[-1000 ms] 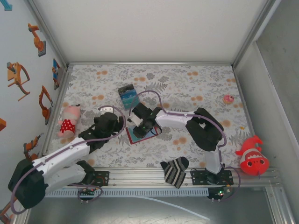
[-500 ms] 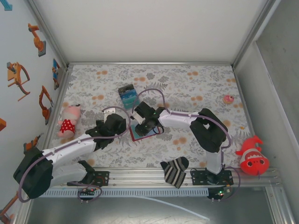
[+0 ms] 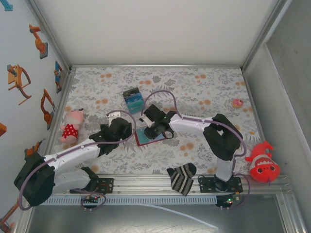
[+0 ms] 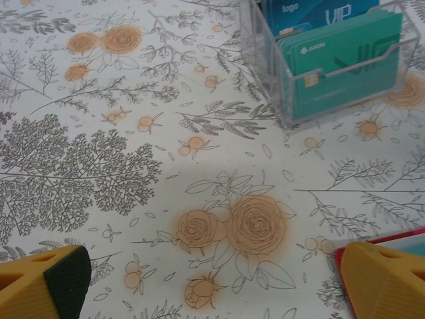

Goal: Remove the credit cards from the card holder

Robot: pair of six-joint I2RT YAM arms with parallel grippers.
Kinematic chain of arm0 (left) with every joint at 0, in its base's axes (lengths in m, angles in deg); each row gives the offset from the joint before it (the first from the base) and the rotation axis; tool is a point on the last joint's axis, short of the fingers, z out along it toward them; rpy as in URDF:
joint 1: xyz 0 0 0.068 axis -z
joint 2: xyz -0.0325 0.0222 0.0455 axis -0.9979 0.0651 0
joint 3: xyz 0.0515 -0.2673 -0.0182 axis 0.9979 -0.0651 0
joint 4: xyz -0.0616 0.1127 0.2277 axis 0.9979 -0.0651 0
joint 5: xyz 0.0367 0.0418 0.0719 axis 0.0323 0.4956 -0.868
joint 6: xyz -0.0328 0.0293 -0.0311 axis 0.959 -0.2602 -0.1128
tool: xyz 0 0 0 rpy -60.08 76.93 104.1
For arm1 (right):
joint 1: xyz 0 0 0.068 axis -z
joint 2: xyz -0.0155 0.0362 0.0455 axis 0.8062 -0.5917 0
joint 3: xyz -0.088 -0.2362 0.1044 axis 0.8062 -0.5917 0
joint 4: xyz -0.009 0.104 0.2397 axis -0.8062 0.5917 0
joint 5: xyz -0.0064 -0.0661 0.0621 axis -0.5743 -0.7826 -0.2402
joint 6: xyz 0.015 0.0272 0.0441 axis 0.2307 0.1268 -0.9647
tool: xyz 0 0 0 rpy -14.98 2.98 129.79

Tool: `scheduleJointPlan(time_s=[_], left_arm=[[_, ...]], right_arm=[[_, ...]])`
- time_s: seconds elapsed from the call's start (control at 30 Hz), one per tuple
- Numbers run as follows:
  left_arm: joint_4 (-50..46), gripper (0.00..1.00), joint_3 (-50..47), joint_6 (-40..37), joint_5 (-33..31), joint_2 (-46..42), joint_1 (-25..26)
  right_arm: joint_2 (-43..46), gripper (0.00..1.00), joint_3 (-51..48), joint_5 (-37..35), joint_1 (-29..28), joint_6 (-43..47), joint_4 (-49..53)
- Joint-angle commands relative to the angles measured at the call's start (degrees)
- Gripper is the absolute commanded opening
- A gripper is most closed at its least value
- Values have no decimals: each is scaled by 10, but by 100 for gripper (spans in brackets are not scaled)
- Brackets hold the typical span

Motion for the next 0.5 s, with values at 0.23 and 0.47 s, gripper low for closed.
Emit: scheduleJointPlan(time_s=[0.23, 0.47], left_arm=[[-3, 97, 56, -61, 36, 77, 29], [14, 97, 82, -79, 50, 159, 47]], right_arm=[[39, 26, -35, -22, 17, -21, -17], [53, 26, -50, -25, 26, -27, -22]])
